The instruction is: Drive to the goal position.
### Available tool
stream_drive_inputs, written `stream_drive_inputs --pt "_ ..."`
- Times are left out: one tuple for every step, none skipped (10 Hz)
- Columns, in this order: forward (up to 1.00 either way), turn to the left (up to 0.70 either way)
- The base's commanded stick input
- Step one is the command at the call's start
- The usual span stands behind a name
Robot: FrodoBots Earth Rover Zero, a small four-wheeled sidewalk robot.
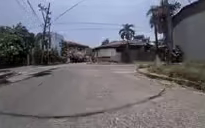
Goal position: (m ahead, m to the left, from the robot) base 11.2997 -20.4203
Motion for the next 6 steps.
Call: stream_drive_inputs --pt "1.0 0.0" --pt "1.0 0.0" --pt "1.0 0.0" --pt "1.0 0.0" --pt "1.0 0.0" --pt "1.0 0.0"
